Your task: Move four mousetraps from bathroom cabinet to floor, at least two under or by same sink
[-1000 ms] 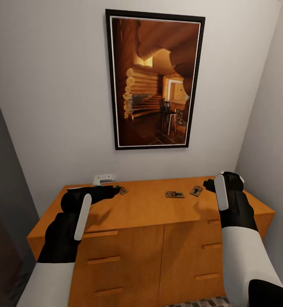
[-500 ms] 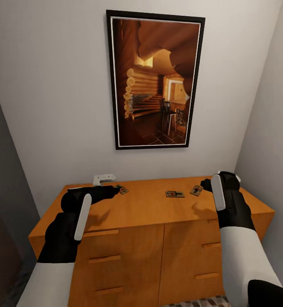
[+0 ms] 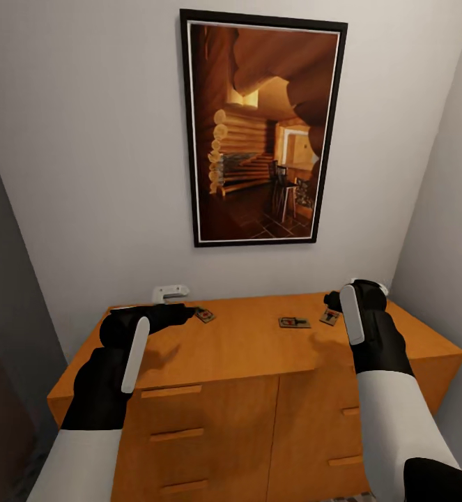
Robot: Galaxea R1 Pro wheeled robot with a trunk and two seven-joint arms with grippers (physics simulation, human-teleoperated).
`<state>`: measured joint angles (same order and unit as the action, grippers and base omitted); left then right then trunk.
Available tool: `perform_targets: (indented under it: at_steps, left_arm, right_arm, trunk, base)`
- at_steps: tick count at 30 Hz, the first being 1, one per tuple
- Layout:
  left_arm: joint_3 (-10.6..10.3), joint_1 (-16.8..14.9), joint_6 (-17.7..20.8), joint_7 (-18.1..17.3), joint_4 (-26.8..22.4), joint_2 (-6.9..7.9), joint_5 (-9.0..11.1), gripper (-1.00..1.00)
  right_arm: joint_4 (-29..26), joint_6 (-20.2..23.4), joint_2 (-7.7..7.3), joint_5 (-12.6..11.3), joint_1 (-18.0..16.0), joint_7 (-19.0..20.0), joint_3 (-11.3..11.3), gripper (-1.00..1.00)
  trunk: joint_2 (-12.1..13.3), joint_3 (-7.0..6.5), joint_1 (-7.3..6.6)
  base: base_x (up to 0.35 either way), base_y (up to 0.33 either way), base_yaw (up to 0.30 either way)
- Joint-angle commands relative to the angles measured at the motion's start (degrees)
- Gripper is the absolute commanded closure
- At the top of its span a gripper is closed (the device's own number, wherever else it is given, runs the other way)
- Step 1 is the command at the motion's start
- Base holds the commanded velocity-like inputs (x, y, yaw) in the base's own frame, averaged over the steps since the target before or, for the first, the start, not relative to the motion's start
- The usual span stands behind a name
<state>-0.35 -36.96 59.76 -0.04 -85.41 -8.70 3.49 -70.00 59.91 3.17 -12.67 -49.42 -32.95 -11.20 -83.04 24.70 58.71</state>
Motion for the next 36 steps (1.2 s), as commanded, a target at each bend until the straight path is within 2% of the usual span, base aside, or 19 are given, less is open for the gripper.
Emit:
perform_targets:
  at_steps: [1,10,36]
  left_arm:
    - [0.03,-0.04,0.24,0.1,-0.05,-0.01,0.28,-1.0]
    - [0.07,-0.04,0.24,0.08,-0.05,-0.01,0.28,-1.0]
    - [0.08,-0.04,0.24,0.12,-0.06,-0.01,0.31,-1.0]
  right_arm:
    - [-0.05,0.09,0.03,-0.6,-0.06,-0.54,-0.05,-1.0]
    - [-0.05,0.09,-0.12,-0.6,-0.06,-0.43,-0.04,-1.0]
    - [0.03,0.09,-0.1,-0.57,-0.06,-0.7,-0.09,-1.0]
  trunk:
    - [-0.04,0.07,0.02]
    - [-0.04,0.07,0.02]
    - [-0.04,0.07,0.02]
  base:
    - [0.178,0.155,0.0]
    - [0.104,0.085,0.0]
    - [0.025,0.006,0.0]
